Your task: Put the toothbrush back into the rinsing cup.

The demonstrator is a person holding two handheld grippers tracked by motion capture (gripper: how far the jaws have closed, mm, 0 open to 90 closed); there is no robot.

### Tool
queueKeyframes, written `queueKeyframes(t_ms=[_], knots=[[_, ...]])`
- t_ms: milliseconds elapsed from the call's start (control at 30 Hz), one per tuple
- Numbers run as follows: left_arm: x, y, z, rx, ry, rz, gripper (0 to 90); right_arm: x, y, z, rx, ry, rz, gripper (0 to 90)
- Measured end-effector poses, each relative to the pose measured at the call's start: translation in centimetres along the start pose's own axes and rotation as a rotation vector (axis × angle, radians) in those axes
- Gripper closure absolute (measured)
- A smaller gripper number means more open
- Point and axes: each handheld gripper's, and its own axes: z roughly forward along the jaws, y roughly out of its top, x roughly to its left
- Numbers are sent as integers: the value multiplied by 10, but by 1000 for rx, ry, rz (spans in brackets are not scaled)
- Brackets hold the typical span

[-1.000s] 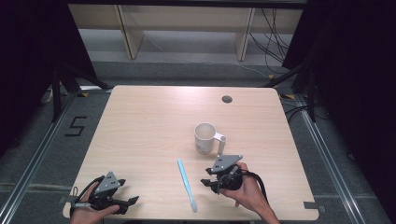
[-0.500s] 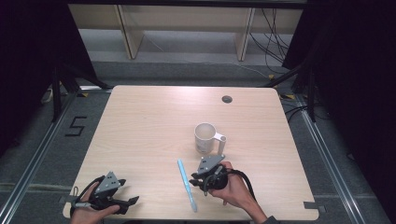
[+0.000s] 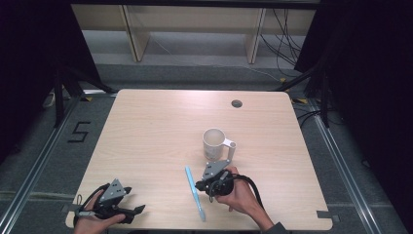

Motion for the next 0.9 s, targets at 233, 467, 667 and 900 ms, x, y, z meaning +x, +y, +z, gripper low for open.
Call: queueKeyframes(t_ms=[233,467,667,900], knots=[[0,0,0,-1,-4,1,183,-5,9,15,20,-7,11,900],[1,0,0,5,2,5,184,-11,18,28,8,-4,-6,900],[1,0,0,-3,-6,3,183,-16,21,37,13,-12,18,900],[1,1,1,-4,-6,1,183,-22,25,47,15,-9,9,900]])
